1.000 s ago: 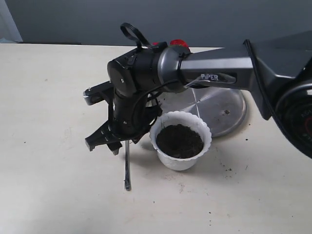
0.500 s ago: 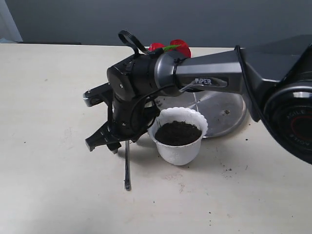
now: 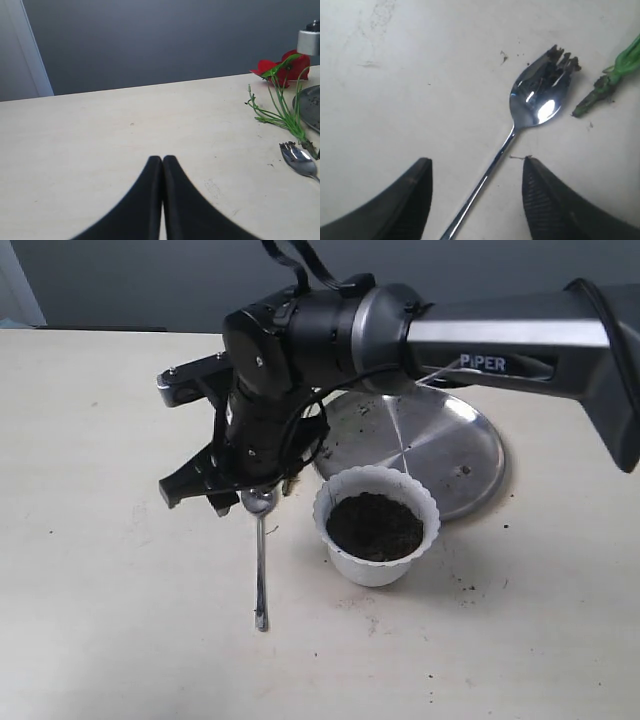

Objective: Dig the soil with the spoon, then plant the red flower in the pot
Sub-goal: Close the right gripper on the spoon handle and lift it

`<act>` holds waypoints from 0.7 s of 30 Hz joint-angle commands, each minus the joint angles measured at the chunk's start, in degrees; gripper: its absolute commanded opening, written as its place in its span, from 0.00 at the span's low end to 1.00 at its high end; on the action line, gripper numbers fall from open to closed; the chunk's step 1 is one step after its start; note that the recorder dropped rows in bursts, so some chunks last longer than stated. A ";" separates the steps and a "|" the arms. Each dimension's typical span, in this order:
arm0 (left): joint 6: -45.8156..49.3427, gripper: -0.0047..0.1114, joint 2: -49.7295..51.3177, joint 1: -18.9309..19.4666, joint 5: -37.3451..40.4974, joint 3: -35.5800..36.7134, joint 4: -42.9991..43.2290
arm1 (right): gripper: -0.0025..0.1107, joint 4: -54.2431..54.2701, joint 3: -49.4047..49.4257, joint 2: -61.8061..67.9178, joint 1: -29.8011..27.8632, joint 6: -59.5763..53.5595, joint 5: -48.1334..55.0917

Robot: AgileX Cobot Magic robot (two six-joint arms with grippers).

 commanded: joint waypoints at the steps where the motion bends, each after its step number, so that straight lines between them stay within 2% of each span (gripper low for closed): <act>1: -0.22 0.04 -0.30 -0.16 0.05 0.02 0.02 | 0.49 -1.83 0.05 0.51 0.02 0.09 -0.64; 4: -0.22 0.04 -0.30 -0.16 0.05 0.02 0.02 | 0.49 -2.08 -0.47 2.67 0.02 1.31 1.84; 12: -0.22 0.04 -0.30 -0.16 0.05 0.02 0.02 | 0.49 -5.75 -10.19 9.19 1.94 2.27 7.95; 16: -0.22 0.04 -0.30 -0.16 0.05 0.02 0.02 | 0.49 -9.08 -10.32 10.64 1.94 5.44 11.54; 21: -0.22 0.04 -0.30 -0.16 0.05 0.02 0.02 | 0.49 -9.00 -10.32 12.73 1.94 5.86 11.18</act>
